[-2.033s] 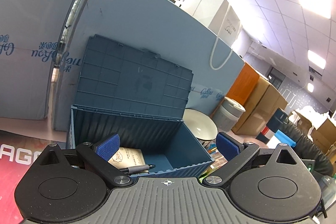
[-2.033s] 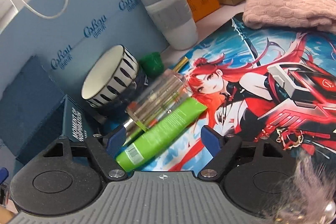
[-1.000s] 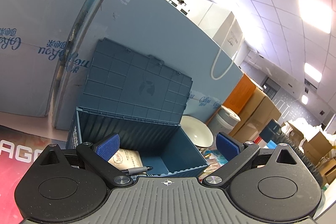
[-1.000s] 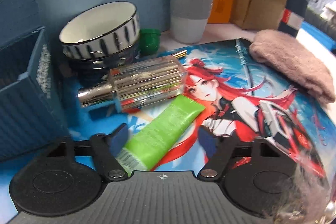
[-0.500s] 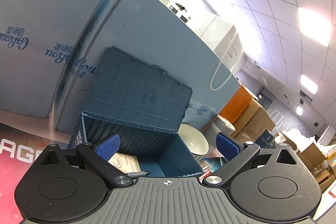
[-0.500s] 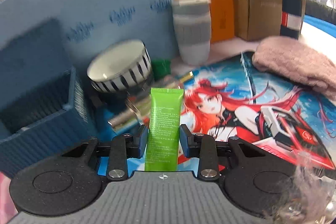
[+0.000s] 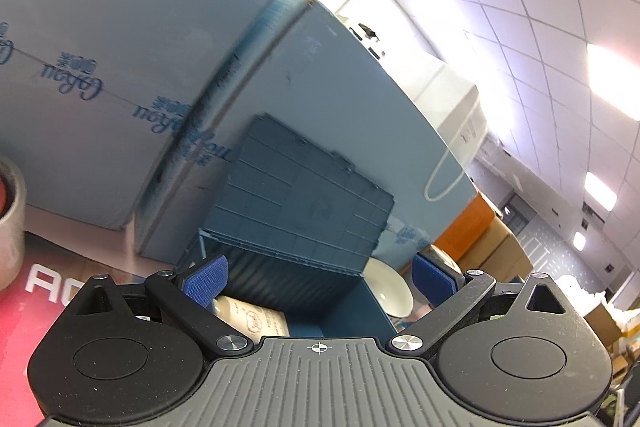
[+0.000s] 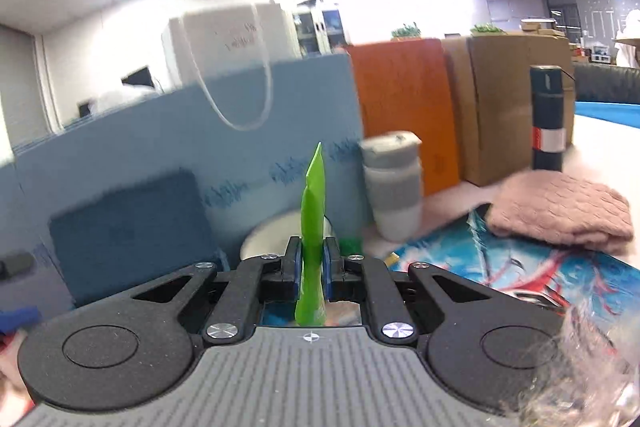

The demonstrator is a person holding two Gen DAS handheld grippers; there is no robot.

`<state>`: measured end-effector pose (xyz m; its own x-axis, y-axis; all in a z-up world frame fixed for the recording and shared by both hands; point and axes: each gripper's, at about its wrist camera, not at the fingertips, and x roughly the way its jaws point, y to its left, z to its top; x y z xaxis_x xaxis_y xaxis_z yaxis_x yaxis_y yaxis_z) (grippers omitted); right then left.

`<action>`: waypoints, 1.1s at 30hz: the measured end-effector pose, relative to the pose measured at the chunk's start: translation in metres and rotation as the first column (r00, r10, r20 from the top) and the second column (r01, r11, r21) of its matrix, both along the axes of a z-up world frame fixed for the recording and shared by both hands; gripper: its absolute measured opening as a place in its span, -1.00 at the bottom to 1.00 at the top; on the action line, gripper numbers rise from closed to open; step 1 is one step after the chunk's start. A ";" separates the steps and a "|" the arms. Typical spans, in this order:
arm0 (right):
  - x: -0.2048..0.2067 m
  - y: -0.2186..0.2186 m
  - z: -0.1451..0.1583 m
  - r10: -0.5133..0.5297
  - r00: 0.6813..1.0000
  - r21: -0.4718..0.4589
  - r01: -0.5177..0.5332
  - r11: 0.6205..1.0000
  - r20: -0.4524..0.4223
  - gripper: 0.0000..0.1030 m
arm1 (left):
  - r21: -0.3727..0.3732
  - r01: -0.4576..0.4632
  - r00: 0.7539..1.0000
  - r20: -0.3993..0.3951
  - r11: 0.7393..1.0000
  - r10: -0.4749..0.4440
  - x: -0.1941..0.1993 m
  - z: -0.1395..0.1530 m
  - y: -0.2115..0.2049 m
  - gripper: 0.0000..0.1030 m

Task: Organize rigid objects
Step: 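Carry the green tube with the right tool over the blue box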

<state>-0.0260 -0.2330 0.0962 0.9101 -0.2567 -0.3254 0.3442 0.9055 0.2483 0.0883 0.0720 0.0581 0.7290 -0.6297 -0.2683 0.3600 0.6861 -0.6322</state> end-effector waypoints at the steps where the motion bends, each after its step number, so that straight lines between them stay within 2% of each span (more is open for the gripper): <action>1: 0.000 0.003 0.004 0.011 1.000 0.005 -0.012 1.000 0.019 -0.81 | 0.001 -0.008 1.000 0.001 1.000 0.008 0.000 0.001 0.002 0.94; 6: 0.009 0.028 0.023 0.124 0.985 0.071 -0.133 0.989 0.117 -0.81 | 0.019 -0.080 0.997 0.016 0.997 0.080 -0.003 0.004 0.017 0.94; 10: 0.036 0.052 0.020 0.227 0.964 0.152 -0.247 0.957 0.136 -0.81 | 0.013 -0.128 0.992 0.011 0.992 0.128 -0.002 0.004 0.028 0.94; 13: 0.062 0.067 0.006 0.283 0.950 0.257 -0.308 0.916 0.130 -0.81 | 0.000 -0.126 0.992 0.000 0.992 0.126 0.001 0.002 0.031 0.94; 16: 0.085 0.077 -0.014 0.322 0.943 0.335 -0.331 0.882 0.085 -0.81 | 0.005 -0.113 0.994 -0.005 0.994 0.113 0.003 0.000 0.028 0.94; 19: 0.104 0.079 -0.034 0.389 0.919 0.458 -0.373 0.807 0.064 -0.81 | 0.018 -0.095 0.995 -0.006 0.995 0.095 0.004 -0.001 0.024 0.94; 20: 0.108 0.081 -0.039 0.397 0.916 0.475 -0.372 0.797 0.052 -0.80 | 0.021 -0.091 0.996 -0.005 0.996 0.091 0.005 -0.001 0.022 0.94; 25: 0.117 0.097 -0.048 0.410 0.912 0.441 -0.359 0.823 -0.023 -0.80 | 0.035 -0.082 0.997 -0.011 0.996 0.083 0.006 -0.004 0.017 0.94; 27: 0.117 0.102 -0.045 0.414 0.909 0.386 -0.367 0.846 -0.045 -0.80 | 0.035 -0.079 0.997 -0.014 0.996 0.080 0.007 -0.005 0.017 0.94; 33: 0.118 0.111 -0.044 0.409 0.907 0.286 -0.366 0.885 -0.104 -0.75 | 0.027 -0.068 0.998 -0.018 0.997 0.068 0.008 -0.007 0.016 0.94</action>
<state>0.0922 -0.1220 0.0518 0.8512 0.2169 -0.4778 0.0321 0.8873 0.4601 0.0960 0.0877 0.0516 0.7644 -0.5715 -0.2984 0.3003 0.7252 -0.6196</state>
